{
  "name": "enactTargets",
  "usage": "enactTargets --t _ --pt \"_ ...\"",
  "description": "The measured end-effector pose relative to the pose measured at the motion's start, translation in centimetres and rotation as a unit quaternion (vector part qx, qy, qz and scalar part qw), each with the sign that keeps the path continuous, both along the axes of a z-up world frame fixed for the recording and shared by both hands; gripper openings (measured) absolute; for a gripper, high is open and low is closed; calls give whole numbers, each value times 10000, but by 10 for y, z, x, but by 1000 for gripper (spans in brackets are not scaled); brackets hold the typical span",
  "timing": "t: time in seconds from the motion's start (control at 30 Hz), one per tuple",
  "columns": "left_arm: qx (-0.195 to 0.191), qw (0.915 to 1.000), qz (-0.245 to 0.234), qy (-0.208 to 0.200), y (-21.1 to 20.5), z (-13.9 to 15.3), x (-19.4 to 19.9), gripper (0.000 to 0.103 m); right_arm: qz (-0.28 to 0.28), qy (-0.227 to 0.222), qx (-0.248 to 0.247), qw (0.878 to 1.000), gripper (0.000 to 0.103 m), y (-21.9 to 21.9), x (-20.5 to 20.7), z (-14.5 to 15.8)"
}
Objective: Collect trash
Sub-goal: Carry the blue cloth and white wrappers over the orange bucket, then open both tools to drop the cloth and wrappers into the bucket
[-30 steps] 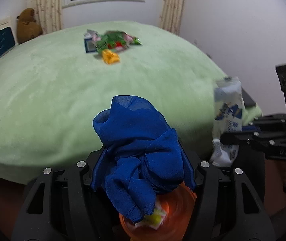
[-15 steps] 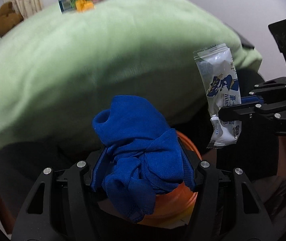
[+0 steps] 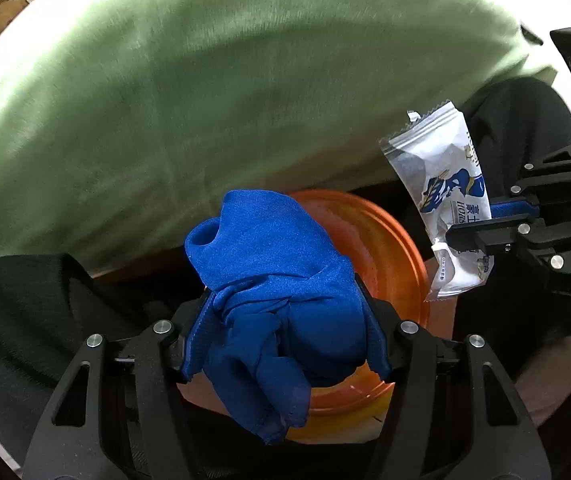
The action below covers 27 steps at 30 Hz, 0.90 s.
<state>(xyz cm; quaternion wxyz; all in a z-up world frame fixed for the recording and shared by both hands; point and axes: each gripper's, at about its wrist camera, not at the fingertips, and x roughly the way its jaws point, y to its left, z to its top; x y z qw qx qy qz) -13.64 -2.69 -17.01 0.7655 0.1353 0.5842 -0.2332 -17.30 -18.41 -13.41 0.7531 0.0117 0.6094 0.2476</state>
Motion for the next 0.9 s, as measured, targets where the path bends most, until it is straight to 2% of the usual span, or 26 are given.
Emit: enactTargets --t 0.27,0.37,0.4,0.43,0.5,0.77,0.9 --pt "120 9986 77 502 0 -28 15 60 162 363 -250 9989 8 17 14 -28" --pt "187 9974 38 690 -6 -37 21 63 234 399 -386 9982 18 25 19 -37" --pt "230 9965 31 807 -7 -41 22 67 261 404 -421 9980 32 26 20 -41" --pt "263 9959 32 862 -6 -42 28 69 275 386 -447 9979 37 27 20 -43" --pt "413 9945 50 962 -7 -48 31 75 275 386 -477 9977 37 27 21 -44" --pt "437 9952 138 866 -2 -50 27 76 -24 276 -358 9990 37 9 24 -33" --pt "336 9963 197 762 1 -39 21 76 -144 -11 -54 9999 39 -5 13 -14"
